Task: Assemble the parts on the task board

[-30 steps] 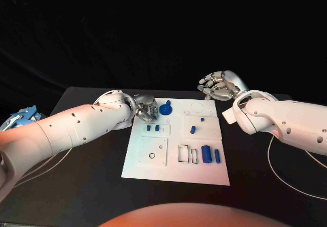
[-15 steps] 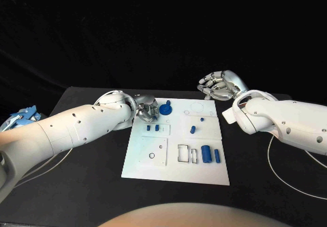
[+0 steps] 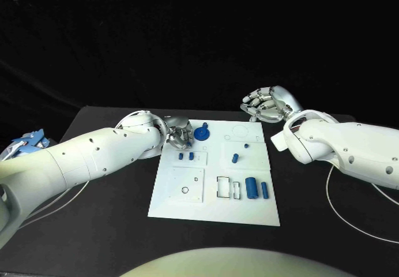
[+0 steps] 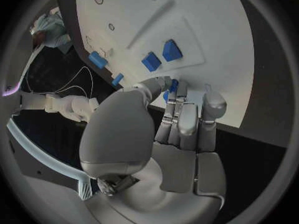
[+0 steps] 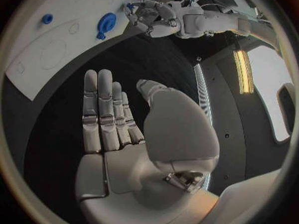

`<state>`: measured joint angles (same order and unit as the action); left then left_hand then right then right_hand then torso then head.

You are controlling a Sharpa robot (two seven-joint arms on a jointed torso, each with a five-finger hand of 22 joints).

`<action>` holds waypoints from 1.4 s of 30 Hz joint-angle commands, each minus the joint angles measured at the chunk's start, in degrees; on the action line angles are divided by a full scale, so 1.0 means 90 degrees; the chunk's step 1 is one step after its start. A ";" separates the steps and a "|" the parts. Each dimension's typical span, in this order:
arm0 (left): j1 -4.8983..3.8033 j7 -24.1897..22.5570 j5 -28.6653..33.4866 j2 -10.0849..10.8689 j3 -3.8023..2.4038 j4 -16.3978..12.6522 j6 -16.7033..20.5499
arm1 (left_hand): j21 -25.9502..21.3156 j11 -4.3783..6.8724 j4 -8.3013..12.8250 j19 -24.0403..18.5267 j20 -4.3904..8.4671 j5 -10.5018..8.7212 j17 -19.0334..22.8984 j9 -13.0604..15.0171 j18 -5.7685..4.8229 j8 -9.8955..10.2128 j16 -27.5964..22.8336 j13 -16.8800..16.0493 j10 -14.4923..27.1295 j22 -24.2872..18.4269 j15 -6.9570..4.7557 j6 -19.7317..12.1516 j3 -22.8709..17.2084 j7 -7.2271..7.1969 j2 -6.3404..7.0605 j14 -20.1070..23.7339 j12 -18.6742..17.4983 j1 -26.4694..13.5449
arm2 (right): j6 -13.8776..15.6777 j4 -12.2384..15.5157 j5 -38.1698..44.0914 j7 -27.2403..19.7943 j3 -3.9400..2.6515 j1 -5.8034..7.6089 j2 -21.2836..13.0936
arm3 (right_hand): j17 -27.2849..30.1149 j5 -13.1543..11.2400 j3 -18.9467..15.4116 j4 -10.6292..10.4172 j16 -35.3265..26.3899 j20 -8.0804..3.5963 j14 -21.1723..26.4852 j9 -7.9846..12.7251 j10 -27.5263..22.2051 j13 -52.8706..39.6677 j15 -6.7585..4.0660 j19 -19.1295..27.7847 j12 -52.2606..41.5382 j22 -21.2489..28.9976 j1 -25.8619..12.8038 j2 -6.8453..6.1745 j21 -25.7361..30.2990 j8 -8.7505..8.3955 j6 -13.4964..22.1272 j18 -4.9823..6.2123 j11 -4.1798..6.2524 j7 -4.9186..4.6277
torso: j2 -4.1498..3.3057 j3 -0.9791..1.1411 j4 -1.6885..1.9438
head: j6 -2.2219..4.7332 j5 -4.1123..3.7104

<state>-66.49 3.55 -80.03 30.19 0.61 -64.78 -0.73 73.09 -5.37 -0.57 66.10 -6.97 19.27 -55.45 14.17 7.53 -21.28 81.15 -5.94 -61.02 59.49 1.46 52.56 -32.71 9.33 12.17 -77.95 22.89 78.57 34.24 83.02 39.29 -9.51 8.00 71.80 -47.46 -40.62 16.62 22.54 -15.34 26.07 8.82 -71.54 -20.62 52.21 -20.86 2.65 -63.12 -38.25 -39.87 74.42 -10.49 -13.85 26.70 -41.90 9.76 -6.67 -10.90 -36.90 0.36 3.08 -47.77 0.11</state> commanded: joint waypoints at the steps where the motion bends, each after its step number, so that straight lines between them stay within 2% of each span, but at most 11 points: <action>1: 0.0003 0.0065 -0.0057 -0.0021 0.0007 0.0002 -0.0121 | -0.0059 -0.0025 -0.0002 -0.0068 -0.0016 -0.0007 0.0078 -0.0020 -0.0008 0.0072 -0.0024 -0.0005 0.0044 -0.0063 0.0009 -0.0073 0.0049 0.0004 0.0034 0.0071 -0.0050 -0.0098 | -0.0081 0.0001 0.0016 -0.0046 -0.0001 -0.0004 0.0003 | -0.0008 0.0044 -0.0028 0.0021 -0.0029 -0.0003 -0.0045 0.0011 -0.0017 0.0008 0.0003 -0.0042 -0.0025 0.0007 -0.0026 0.0058 0.0030 0.0016 0.0048 0.0068 -0.0016 -0.0043 | -0.0002 -0.0002 -0.0004 | -0.0005 -0.0007; 7: 0.0004 0.0043 -0.0112 -0.0022 0.0013 -0.0006 -0.0023 | -0.0131 -0.0049 -0.0027 -0.0146 -0.0045 0.0008 0.0188 -0.0054 0.0012 0.0205 -0.0047 -0.0019 0.0103 -0.0157 0.0035 -0.0195 0.0084 0.0023 0.0109 0.0155 -0.0111 -0.0173 | -0.0095 -0.0001 0.0016 -0.0032 -0.0001 -0.0005 0.0004 | -0.0053 0.0043 -0.0034 0.0025 -0.0087 -0.0003 -0.0060 0.0025 -0.0026 0.0051 0.0004 -0.0060 -0.0045 0.0049 -0.0031 0.0064 0.0058 0.0041 0.0059 0.0067 -0.0018 -0.0044 | -0.0002 -0.0005 0.0004 | 0.0001 -0.0016; 18: 0.0004 0.0019 -0.0136 -0.0008 0.0014 -0.0026 0.0078 | -0.0163 -0.0066 -0.0037 -0.0178 -0.0060 0.0029 0.0230 -0.0060 0.0020 0.0244 -0.0054 -0.0027 0.0161 -0.0198 0.0048 -0.0207 0.0093 0.0031 0.0133 0.0195 -0.0144 -0.0197 | -0.0102 -0.0004 0.0016 -0.0021 -0.0001 -0.0006 0.0002 | -0.0053 0.0043 -0.0034 0.0025 -0.0087 -0.0003 -0.0060 0.0025 -0.0026 0.0051 0.0004 -0.0060 -0.0045 0.0049 -0.0031 0.0064 0.0058 0.0041 0.0059 0.0067 -0.0018 -0.0044 | -0.0003 -0.0007 0.0003 | -0.0005 -0.0018; 28: 0.0004 0.0054 -0.0138 0.0014 0.0013 -0.0028 -0.0039 | -0.0392 -0.0191 -0.0045 -0.0442 -0.0154 0.0031 0.0748 -0.0155 0.0081 0.0533 -0.0183 -0.0039 0.0644 -0.0501 0.0157 -0.0520 0.0140 0.0128 0.0227 0.0555 -0.0278 -0.0236 | -0.0104 -0.0012 0.0016 -0.0019 -0.0001 -0.0007 0.0004 | -0.0058 0.0042 -0.0037 0.0021 -0.0093 -0.0002 -0.0061 0.0027 -0.0028 0.0055 0.0005 -0.0062 -0.0046 0.0053 -0.0038 0.0064 0.0061 0.0043 0.0062 0.0067 -0.0019 -0.0045 | -0.0005 -0.0010 0.0007 | -0.0023 -0.0023; 42: 0.0004 0.0058 -0.0119 0.0074 0.0013 -0.0030 -0.0057 | -0.0485 -0.0257 -0.0034 -0.0551 -0.0207 0.0031 0.1065 -0.0178 0.0108 0.0586 -0.0250 -0.0026 0.0889 -0.0628 0.0214 -0.0544 0.0175 0.0182 0.0239 0.0722 -0.0321 -0.0216 | -0.0121 -0.0030 0.0016 -0.0005 -0.0001 -0.0010 0.0008 | -0.0064 0.0040 -0.0044 0.0016 -0.0102 -0.0002 -0.0062 0.0029 -0.0030 0.0061 0.0007 -0.0063 -0.0049 0.0060 -0.0047 0.0061 0.0066 0.0045 0.0066 0.0066 -0.0021 -0.0046 | -0.0008 -0.0010 0.0001 | -0.0033 -0.0031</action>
<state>-66.48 3.94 -81.02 30.81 0.71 -64.97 -0.65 69.02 -7.69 -0.86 61.51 -8.91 19.28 -45.96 12.63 7.54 -16.28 79.11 -6.21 -53.53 53.92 3.38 47.83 -31.45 10.64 13.87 -71.94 20.23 76.58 34.01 82.79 39.29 -9.43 8.00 71.75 -47.43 -41.15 16.62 22.38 -15.18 25.50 8.82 -71.74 -20.46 52.21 -20.39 2.85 -63.13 -38.47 -39.42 74.19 -10.26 -13.53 27.03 -41.71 9.76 -6.67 -11.09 -36.94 0.27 3.10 -48.04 -0.14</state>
